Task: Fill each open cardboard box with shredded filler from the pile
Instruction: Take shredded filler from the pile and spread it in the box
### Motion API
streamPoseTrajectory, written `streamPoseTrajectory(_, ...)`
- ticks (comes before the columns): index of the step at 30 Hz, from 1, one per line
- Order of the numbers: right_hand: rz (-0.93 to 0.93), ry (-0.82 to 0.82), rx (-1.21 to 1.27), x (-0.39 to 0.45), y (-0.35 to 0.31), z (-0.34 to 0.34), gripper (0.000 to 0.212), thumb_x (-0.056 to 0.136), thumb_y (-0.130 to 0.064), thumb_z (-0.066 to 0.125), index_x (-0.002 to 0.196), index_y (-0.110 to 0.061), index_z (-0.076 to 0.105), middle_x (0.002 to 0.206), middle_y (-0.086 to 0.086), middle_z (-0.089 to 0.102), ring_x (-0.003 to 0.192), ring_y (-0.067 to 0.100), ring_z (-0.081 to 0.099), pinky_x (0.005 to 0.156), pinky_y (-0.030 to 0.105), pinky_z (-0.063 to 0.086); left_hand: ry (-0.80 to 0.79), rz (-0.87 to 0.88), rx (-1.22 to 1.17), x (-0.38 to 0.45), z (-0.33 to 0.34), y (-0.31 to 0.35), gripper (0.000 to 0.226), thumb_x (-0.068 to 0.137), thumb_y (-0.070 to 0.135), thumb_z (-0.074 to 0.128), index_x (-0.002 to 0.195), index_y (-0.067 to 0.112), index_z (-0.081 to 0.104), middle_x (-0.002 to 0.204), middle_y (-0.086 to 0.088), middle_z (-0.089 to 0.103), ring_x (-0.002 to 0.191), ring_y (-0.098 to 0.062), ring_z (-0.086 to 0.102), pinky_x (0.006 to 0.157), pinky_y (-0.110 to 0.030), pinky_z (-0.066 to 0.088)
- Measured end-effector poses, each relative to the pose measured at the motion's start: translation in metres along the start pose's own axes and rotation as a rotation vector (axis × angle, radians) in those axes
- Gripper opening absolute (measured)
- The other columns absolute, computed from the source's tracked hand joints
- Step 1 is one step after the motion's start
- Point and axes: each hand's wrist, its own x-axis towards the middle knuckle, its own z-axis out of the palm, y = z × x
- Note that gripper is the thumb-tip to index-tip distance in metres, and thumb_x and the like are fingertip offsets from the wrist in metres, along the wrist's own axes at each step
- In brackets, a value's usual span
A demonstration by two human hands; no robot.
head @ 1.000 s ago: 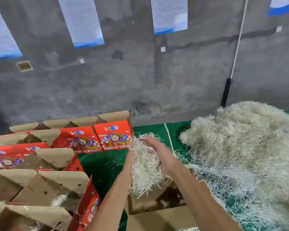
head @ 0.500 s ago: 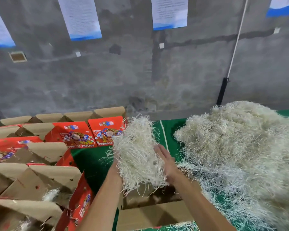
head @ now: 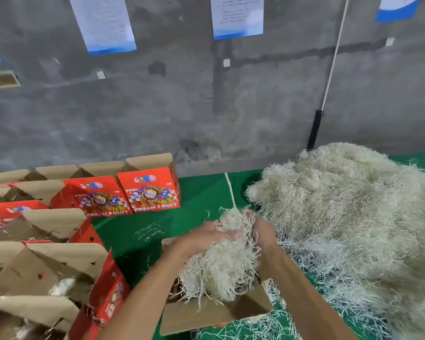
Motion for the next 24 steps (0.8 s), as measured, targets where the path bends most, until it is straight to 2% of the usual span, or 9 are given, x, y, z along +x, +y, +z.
streamPoseTrajectory(2,-0.107,0.045,-0.159,-0.001,-0.006,0.003,0.023,0.099,-0.02,0.06,0.114,-0.007,0.069,0.078,0.018,0.065,0.058,0.014,0.054,0.056,0.028,0.05,0.03,0.013,0.197,0.012,0.017,0.001,0.105,0.048,0.091,0.067,0.127,0.023,0.052,0.126,-0.006,0.061,0.095,-0.015,0.064,0.081,-0.035,0.056)
streamPoseTrajectory(4,-0.145,0.101,-0.193,0.0,-0.005,-0.004,0.018,0.096,-0.016,0.064,0.081,-0.006,0.067,0.052,0.008,0.055,0.045,0.011,0.038,0.043,0.024,0.035,0.146,0.084,0.353,0.024,0.022,0.001,0.08,0.06,0.082,0.066,0.106,0.017,0.056,0.089,-0.008,0.064,0.056,-0.006,0.049,0.047,-0.02,0.041)
streamPoseTrajectory(6,-0.183,0.142,-0.283,-0.002,-0.003,-0.013,0.03,0.097,-0.011,0.061,0.067,-0.009,0.059,0.042,-0.005,0.049,0.033,0.006,0.035,0.035,0.02,0.029,0.357,0.157,0.475,0.028,0.018,0.005,0.049,0.071,0.073,0.059,0.075,0.025,0.047,0.062,0.005,0.047,0.043,-0.006,0.035,0.038,-0.016,0.03)
streamPoseTrajectory(9,-0.181,0.107,-0.213,-0.009,-0.001,-0.016,0.019,0.092,0.007,0.053,0.089,-0.006,0.066,0.067,0.003,0.063,0.032,0.001,0.038,0.032,0.015,0.028,0.547,0.189,0.569,0.035,0.019,0.019,0.046,0.073,0.068,0.053,0.064,0.024,0.045,0.053,0.012,0.037,0.04,-0.009,0.034,0.042,-0.018,0.036)
streamPoseTrajectory(13,-0.247,0.1,-0.118,-0.025,-0.002,-0.012,0.012,0.096,-0.008,0.059,0.086,-0.005,0.065,0.063,0.012,0.058,0.042,0.015,0.04,0.037,0.021,0.032,0.639,0.067,0.284,0.044,0.016,0.017,0.036,0.077,0.061,0.049,0.065,0.029,0.039,0.047,0.016,0.044,0.035,-0.004,0.04,0.045,-0.017,0.04)
streamPoseTrajectory(16,-0.346,0.107,-0.079,-0.035,0.003,-0.025,0.021,0.095,-0.012,0.059,0.083,0.003,0.053,0.052,0.015,0.056,0.036,0.017,0.043,0.033,0.021,0.035,0.716,-0.098,-0.021,0.037,-0.014,-0.002,0.034,0.09,0.055,0.054,0.072,0.029,0.042,0.088,0.011,0.058,0.051,-0.003,0.041,0.071,-0.031,0.057)
streamPoseTrajectory(19,-0.416,0.154,-0.092,-0.026,-0.001,-0.037,0.021,0.096,-0.019,0.057,0.092,0.0,0.065,0.046,0.009,0.053,0.03,0.004,0.033,0.031,0.018,0.027,0.644,-0.113,-0.1,0.038,-0.024,-0.003,0.055,0.089,0.058,0.055,0.124,0.015,0.055,0.119,-0.002,0.06,0.071,-0.005,0.049,0.102,-0.043,0.046)
streamPoseTrajectory(22,-0.4,0.247,-0.154,-0.006,-0.006,-0.048,0.03,0.103,-0.042,0.049,0.11,-0.016,0.062,0.049,-0.009,0.043,0.038,0.003,0.036,0.037,0.018,0.033,0.647,-0.021,-0.182,0.035,-0.018,0.005,0.042,0.086,0.06,0.057,0.096,0.019,0.055,0.085,0.009,0.051,0.066,-0.001,0.045,0.095,-0.04,0.047)
streamPoseTrajectory(24,-0.425,0.343,-0.188,0.007,-0.015,-0.063,0.038,0.104,-0.047,0.042,0.094,-0.014,0.057,0.065,-0.003,0.052,0.051,0.003,0.046,0.047,0.017,0.042,0.64,-0.026,-0.298,0.033,-0.016,0.006,0.064,0.087,0.059,0.058,0.125,0.008,0.05,0.114,-0.004,0.058,0.091,-0.01,0.055,0.11,-0.046,0.035)
